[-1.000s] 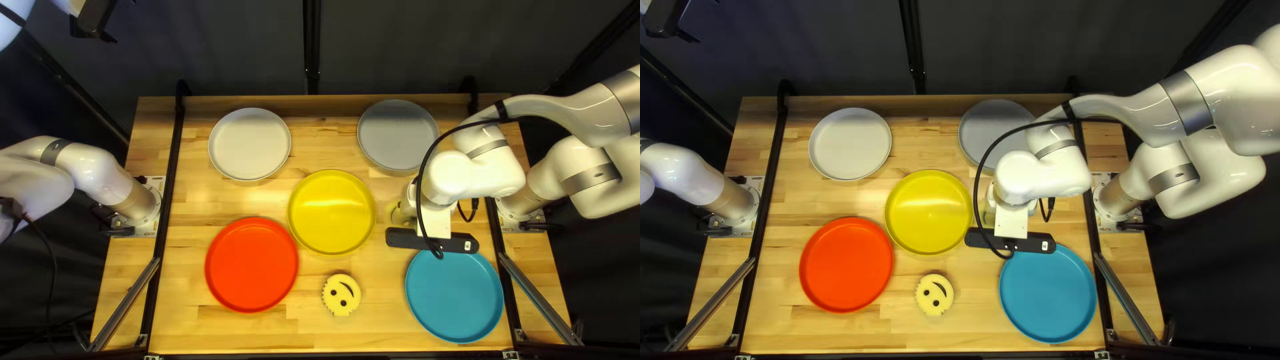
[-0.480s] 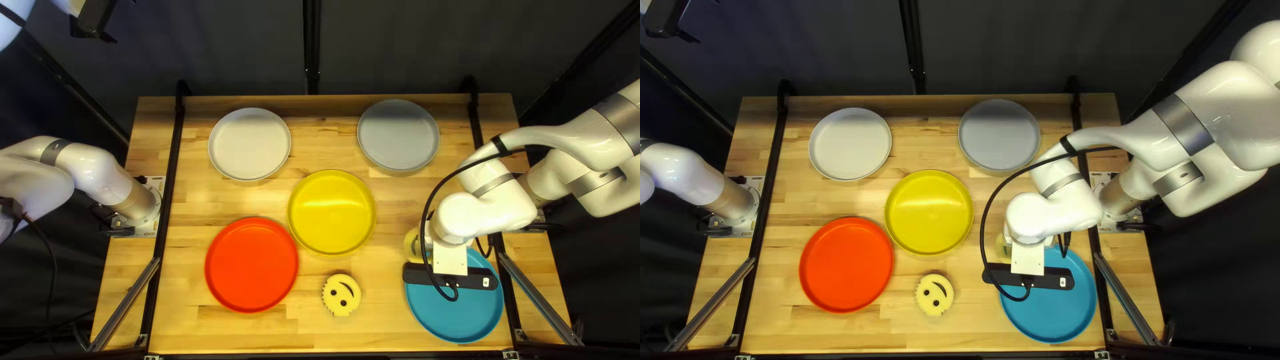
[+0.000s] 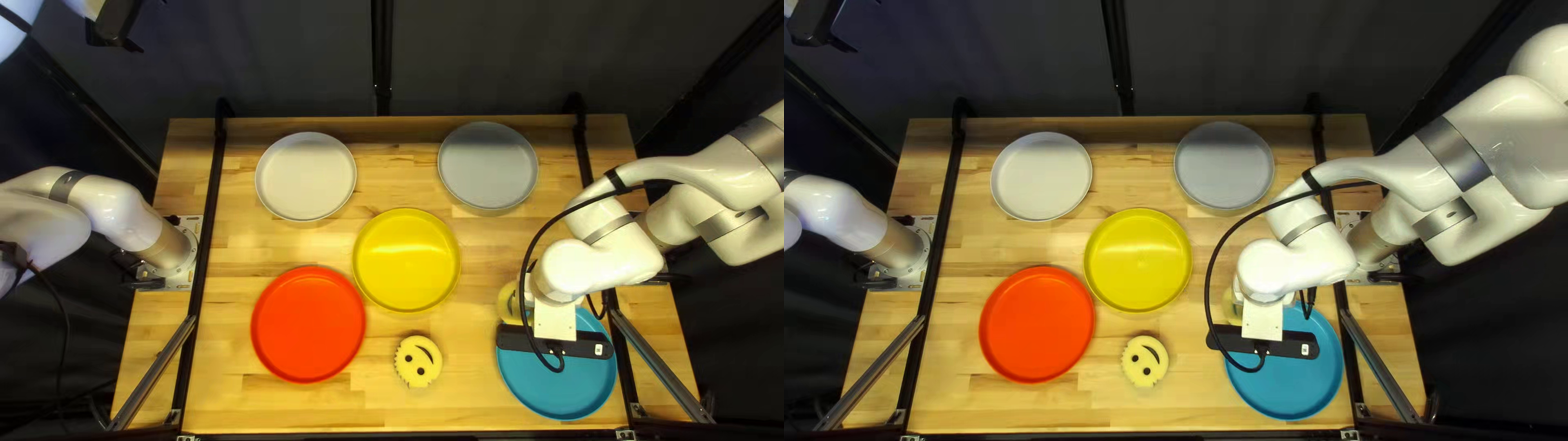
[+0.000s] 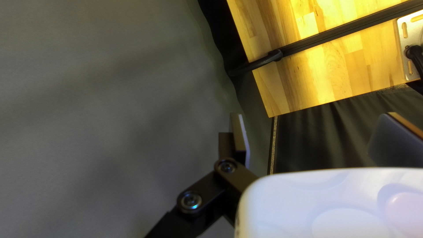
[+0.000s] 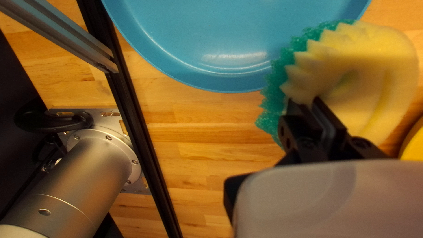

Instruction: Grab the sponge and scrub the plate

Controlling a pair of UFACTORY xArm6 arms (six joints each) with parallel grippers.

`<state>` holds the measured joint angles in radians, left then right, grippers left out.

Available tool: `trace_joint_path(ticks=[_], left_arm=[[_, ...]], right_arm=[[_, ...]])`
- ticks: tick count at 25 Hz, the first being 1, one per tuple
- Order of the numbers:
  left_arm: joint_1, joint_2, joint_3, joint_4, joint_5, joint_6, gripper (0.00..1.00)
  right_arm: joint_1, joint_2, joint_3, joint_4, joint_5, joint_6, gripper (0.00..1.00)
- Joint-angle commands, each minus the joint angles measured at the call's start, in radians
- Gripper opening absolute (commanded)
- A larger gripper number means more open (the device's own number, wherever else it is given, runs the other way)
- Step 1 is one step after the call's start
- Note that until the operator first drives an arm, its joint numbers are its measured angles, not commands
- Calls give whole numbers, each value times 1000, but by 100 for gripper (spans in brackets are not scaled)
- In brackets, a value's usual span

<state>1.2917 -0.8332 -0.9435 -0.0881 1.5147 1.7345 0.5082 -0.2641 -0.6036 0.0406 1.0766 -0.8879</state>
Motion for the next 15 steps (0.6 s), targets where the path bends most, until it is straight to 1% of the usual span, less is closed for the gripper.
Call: trace_joint_path(ticks=[1, 5, 9, 14, 15], left_arm=[[0, 0, 0, 0, 0, 0, 100], [0, 0, 0, 0, 0, 0, 100], [0, 0, 0, 0, 0, 0, 100], [0, 0, 0, 0, 0, 0, 100], [0, 0, 0, 0, 0, 0, 100]], right_arm=[[23, -32, 24, 20, 5, 80, 0], [43, -63, 50, 47, 8, 128, 0], [63, -67, 69, 67, -4, 125, 0], [133, -12, 38, 40, -26, 17, 0], [146, 5, 18, 24, -21, -28, 0]])
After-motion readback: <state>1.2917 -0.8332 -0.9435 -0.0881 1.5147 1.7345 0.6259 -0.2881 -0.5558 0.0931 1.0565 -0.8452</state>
